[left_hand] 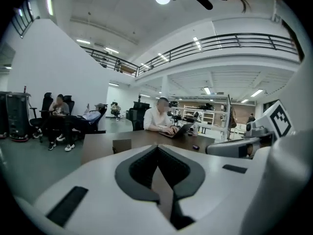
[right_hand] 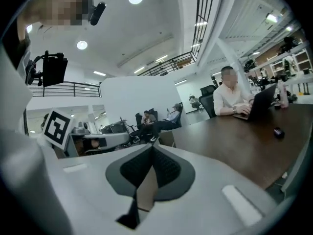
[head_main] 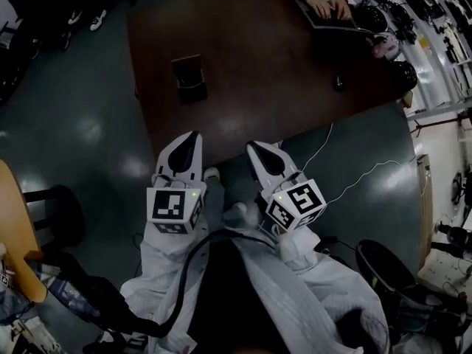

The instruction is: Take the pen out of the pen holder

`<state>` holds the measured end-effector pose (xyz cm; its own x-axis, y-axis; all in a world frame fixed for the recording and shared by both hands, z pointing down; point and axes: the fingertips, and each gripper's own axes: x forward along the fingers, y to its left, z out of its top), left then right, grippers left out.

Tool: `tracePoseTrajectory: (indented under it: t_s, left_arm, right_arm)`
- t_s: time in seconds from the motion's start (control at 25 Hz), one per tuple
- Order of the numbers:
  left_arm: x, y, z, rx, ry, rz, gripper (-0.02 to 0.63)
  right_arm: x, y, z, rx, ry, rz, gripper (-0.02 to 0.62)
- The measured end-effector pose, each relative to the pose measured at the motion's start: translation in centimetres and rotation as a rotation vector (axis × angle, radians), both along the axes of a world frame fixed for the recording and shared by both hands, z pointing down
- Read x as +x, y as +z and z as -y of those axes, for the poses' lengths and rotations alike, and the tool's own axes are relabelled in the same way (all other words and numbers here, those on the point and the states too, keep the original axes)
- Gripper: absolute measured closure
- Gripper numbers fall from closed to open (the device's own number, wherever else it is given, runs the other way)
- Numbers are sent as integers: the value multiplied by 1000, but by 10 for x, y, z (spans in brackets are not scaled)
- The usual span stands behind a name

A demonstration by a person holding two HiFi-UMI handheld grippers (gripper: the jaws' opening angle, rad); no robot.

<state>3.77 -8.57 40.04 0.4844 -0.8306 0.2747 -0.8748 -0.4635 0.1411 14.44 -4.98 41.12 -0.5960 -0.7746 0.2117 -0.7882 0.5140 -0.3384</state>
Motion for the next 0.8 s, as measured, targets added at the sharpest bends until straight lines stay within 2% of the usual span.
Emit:
tracePoseTrajectory:
  t_s: [0.12,0.32,0.52,0.64,0.8]
  left_arm:
    - [-27,-10,37,18,-46,-34,601]
    - [-51,-9,98,16,-49,-24,601]
    - [-71,13,141,-34,-74,-8,601]
    - [-81,30,157,-68,-104,-19,601]
    - [-91,57,171,-97,-143,11,601]
  right_arm:
    - [-37,-5,24,0,-82,-31,592]
    - [-75,-4,80,8,-110,-64,592]
    - [-99,7,125,-20,-139,-86,592]
    - [-104,17,148,-42,-153,-98,592]
    - [-109,27,170,-56,-171,-89,592]
